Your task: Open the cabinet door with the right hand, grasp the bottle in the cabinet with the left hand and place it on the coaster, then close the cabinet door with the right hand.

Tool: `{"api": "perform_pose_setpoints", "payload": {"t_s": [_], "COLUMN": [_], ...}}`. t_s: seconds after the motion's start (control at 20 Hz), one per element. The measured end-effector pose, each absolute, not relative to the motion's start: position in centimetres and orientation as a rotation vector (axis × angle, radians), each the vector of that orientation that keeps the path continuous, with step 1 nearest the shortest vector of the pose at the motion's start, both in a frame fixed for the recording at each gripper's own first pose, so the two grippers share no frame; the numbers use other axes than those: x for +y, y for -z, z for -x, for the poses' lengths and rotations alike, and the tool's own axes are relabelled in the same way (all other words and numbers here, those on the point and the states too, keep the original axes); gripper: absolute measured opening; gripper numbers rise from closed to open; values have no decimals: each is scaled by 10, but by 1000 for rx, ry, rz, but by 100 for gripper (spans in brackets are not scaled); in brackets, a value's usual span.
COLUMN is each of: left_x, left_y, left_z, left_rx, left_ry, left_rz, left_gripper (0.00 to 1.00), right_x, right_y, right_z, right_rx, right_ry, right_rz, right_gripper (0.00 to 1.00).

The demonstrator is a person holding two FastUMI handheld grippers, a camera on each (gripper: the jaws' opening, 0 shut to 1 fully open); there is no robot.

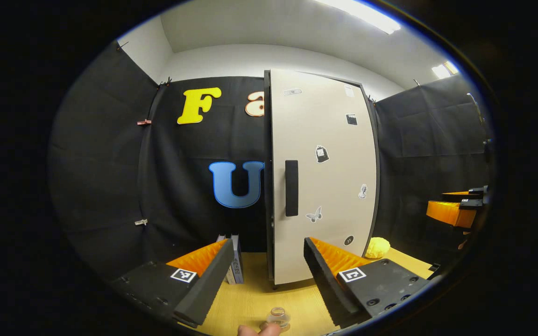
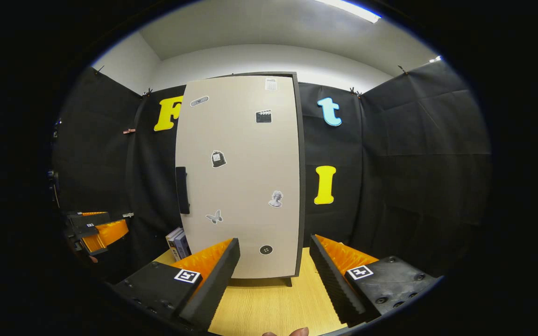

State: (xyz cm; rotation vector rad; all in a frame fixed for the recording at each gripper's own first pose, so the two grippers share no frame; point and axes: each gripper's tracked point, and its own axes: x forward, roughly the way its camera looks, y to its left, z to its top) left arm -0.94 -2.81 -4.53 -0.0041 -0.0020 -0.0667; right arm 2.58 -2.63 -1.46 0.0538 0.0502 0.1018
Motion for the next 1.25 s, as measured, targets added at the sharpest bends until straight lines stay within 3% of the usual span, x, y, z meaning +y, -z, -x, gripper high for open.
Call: {"api": "perform_pose_setpoints", "payload": {"t_s": [1.25], "left_x": [-32], "left_y": [46], "left_z": [11], "left_rx": [-2], "left_ry": [73], "left_rz": [-3], "left_gripper": [95], "right_x": [-30], "right_y": [15], "right_z": [-25], "right_rx": [52], "right_ry": [-94], "right_rz": [-57], "right_gripper": [98]}}
